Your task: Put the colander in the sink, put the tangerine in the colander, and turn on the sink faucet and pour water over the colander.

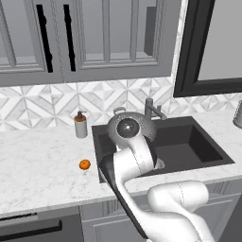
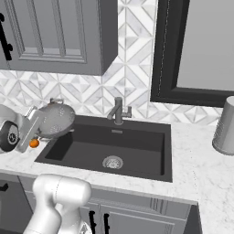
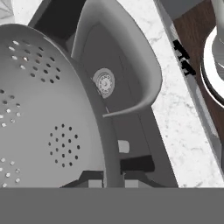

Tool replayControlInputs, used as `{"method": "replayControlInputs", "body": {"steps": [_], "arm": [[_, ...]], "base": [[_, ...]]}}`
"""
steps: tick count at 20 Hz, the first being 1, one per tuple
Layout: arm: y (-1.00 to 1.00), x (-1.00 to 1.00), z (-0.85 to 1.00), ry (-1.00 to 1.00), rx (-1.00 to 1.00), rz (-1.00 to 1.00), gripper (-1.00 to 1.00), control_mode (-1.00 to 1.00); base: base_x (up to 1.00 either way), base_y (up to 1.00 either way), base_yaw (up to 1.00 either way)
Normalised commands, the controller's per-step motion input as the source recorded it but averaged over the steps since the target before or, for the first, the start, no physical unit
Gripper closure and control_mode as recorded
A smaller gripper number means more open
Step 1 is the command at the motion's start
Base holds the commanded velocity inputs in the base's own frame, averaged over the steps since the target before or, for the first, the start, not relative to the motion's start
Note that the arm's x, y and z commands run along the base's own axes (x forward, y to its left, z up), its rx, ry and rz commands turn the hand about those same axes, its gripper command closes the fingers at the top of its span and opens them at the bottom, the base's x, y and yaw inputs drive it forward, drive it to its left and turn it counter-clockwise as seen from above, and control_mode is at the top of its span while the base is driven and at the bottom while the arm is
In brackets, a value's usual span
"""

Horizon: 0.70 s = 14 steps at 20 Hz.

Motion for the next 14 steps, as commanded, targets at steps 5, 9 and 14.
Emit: {"method": "replayControlInputs", "body": {"steps": [5,9,14], "arm": [[-0.01,0.27,-0.03,0.05,0.11,-0.42,1.00,-1.00],[0.00,0.34,-0.12,0.06,0.04,-0.42,1.00,-1.00],[0.01,0.35,-0.27,0.07,0.01,-0.42,1.00,-1.00]], "base": [[0.00,0.00,0.00],[0.00,0.00,0.00],[0.00,0.00,0.00]]}}
